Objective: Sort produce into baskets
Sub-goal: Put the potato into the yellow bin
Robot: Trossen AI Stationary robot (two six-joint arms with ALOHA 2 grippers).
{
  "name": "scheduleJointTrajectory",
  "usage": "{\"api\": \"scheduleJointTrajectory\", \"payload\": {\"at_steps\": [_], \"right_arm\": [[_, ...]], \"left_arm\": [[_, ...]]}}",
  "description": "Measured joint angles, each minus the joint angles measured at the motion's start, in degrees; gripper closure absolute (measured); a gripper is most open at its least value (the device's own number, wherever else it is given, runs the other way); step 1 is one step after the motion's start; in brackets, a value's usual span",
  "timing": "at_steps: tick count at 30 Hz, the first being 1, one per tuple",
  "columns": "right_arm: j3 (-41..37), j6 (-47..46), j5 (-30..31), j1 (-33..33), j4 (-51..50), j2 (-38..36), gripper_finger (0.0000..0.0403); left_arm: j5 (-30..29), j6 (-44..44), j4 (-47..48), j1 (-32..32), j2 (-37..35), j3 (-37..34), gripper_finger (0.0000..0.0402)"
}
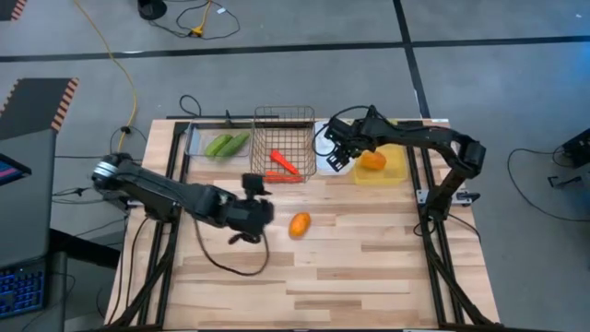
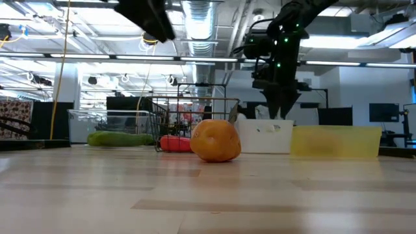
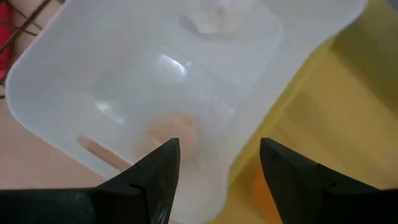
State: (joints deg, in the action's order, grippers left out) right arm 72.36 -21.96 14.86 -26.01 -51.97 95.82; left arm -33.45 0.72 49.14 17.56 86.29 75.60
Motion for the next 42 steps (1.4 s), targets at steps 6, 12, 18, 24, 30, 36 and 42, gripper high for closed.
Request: {"api": "scheduleJointTrajectory", "payload": {"at_steps": [6,12,18,24,30,36,42], "right_arm": [[0.0,3.9,0.3,1.3,0.0,-5.3,0.0154],[0.0,10.3,0.2,8.3,7.9,-11.9,0.0154],[0.0,11.3,0.0,16.1,15.6,-13.8,0.0154],[0.0,11.5,-0.2,21.6,19.7,-12.4,0.0154],[0.0,11.4,-6.0,24.3,24.2,-9.7,0.0143],[0.0,11.3,-12.1,25.0,29.9,-6.8,0.0103],[0.0,11.3,-17.4,25.5,33.2,-4.3,0.0034]], "left_arm": [[0.3,-4.6,-7.5,0.0,-16.5,-15.5,0.0125],[2.0,-6.0,-20.1,0.0,-35.1,-31.7,0.0125],[2.1,-5.9,-32.1,0.0,-52.4,-46.3,0.0125],[1.6,-4.0,-39.0,0.0,-66.9,-57.5,0.0125],[1.2,-1.6,-39.8,-0.2,-78.6,-62.6,0.0125],[1.9,0.5,-39.3,-1.0,-86.3,-64.8,0.0125],[3.8,0.9,-37.4,-2.4,-86.2,-65.4,0.0125]]}}
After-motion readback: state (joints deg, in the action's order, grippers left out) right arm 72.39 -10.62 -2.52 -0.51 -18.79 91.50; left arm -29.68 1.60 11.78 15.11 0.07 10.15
